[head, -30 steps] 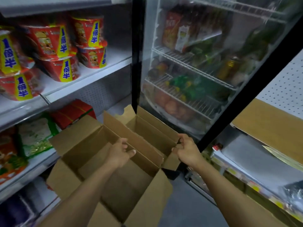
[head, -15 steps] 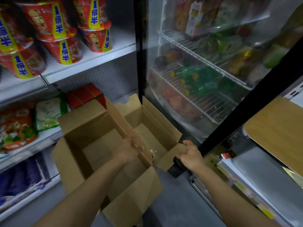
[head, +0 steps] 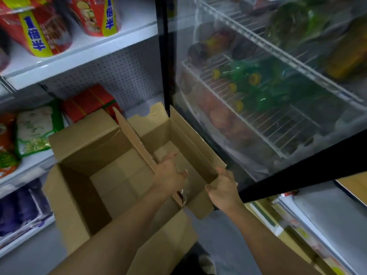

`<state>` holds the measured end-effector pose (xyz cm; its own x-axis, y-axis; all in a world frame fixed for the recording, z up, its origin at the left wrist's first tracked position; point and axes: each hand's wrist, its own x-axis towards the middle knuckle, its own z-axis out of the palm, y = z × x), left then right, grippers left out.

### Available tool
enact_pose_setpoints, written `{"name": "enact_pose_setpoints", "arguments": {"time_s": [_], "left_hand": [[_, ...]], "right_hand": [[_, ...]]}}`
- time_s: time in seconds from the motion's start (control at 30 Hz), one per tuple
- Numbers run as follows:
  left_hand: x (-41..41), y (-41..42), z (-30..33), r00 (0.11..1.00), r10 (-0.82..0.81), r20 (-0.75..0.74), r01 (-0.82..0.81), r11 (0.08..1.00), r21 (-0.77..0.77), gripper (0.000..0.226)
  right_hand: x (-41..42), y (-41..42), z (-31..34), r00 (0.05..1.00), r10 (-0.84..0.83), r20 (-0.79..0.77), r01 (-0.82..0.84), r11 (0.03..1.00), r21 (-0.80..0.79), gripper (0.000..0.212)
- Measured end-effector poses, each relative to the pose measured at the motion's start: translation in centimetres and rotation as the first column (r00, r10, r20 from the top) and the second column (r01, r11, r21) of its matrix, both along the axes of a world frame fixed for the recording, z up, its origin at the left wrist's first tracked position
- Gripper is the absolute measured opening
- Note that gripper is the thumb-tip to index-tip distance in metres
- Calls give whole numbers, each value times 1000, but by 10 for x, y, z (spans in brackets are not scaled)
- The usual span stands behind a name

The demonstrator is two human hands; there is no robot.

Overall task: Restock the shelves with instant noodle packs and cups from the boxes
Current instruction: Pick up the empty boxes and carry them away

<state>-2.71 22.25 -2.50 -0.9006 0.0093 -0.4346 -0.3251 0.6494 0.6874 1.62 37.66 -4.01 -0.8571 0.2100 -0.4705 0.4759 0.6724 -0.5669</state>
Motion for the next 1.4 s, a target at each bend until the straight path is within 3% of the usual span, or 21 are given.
{"name": "enact_pose_setpoints", "arguments": {"time_s": [0.37, 0.6, 0.73, 0.93, 1.13, 1.23, 1.4], "left_hand": [[7, 24, -43, 978, 195, 66, -183, 970, -160, 71], [1, 25, -79, 962, 270, 39, -252, 933, -256, 83], [-9, 23, -93, 961, 273, 37, -251, 923, -291, 84], [-17, 15, -103, 978, 208, -10, -200, 925, -325, 94], [-24, 7, -107, 963, 251, -94, -266, 934, -239, 96], [-26, 4, -112, 967, 251, -44, -254, 936, -242, 98], [-25, 4, -124, 972, 233, 25, -211, 917, -338, 103]], "right_hand": [[-36, 19, -43, 967, 250, -53, -241, 960, 144, 82], [-49, 29, -67, 890, 440, -120, -377, 859, 347, 86], [-59, 24, -81, 849, 523, -70, -458, 796, 396, 92], [-70, 16, -89, 867, 498, 23, -456, 774, 439, 101], [-83, 8, -96, 852, 520, -64, -426, 758, 494, 100], [-94, 5, -103, 861, 502, -84, -405, 775, 485, 90], [-105, 7, -115, 818, 569, -80, -417, 683, 599, 79]]}}
